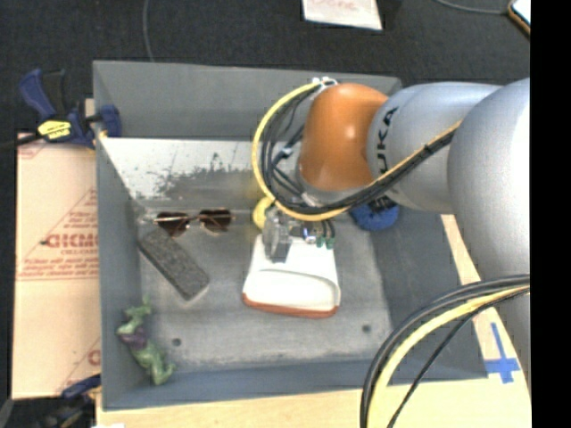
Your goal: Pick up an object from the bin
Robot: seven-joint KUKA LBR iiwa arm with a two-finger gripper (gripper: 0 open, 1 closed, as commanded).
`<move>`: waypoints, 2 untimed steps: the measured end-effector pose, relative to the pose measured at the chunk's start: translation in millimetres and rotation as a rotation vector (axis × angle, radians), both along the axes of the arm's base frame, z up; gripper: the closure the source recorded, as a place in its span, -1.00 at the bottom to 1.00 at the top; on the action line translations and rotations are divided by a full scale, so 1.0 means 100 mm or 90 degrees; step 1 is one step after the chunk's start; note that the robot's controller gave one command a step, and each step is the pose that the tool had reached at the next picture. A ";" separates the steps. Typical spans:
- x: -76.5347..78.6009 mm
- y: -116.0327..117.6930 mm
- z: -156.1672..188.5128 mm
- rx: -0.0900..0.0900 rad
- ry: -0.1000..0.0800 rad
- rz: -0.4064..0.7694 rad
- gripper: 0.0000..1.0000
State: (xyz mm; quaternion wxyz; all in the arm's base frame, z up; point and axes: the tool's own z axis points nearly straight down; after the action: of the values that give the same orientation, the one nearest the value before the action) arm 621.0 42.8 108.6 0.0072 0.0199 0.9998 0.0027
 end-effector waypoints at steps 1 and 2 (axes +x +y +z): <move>-0.09 0.08 0.24 -0.003 0.007 0.036 1.00; -0.04 0.14 0.49 -0.004 -0.004 0.149 1.00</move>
Offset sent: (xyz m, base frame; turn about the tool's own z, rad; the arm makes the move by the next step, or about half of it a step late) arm -0.0033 0.0253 -0.0386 -0.2559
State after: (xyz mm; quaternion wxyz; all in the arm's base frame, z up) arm 617.1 56.4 157.9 0.0100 -0.0973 0.9952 0.0005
